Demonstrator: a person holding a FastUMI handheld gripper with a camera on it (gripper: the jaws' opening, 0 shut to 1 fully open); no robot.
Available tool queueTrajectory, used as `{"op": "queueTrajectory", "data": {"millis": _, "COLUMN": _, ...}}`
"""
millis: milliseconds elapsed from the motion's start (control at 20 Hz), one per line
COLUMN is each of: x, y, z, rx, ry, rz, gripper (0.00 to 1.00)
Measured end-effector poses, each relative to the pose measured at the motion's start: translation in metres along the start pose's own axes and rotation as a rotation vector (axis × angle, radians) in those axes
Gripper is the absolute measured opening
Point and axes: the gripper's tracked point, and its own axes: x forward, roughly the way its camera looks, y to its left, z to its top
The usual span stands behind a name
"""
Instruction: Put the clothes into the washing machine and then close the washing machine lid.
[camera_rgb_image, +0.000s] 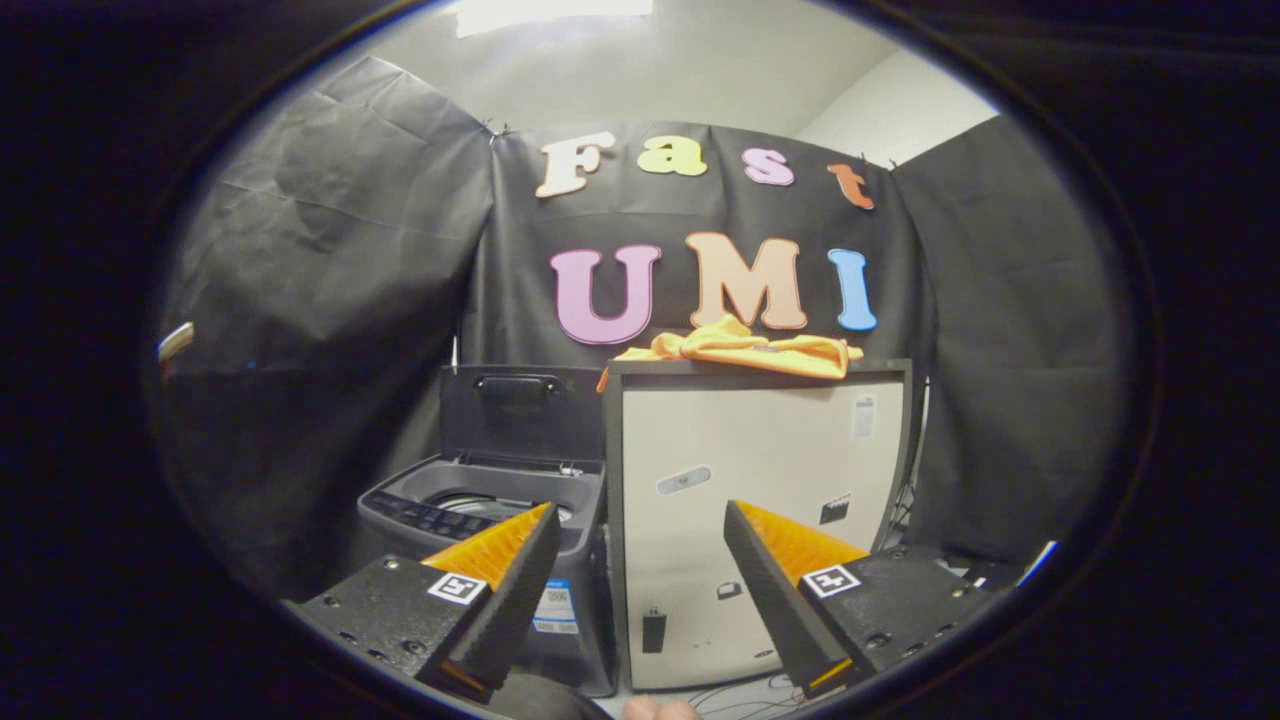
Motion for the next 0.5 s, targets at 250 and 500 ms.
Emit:
{"op": "queueTrajectory", "data": {"millis": 250, "x": 0.038, "y": -0.016, "z": 0.014, "rx": -0.001, "ry": 0.027, "rz": -0.009, "gripper": 0.99}}
{"op": "queueTrajectory", "data": {"millis": 500, "x": 0.075, "y": -0.041, "z": 0.037, "rx": -0.027, "ry": 0.042, "rz": -0.031, "gripper": 0.99}}
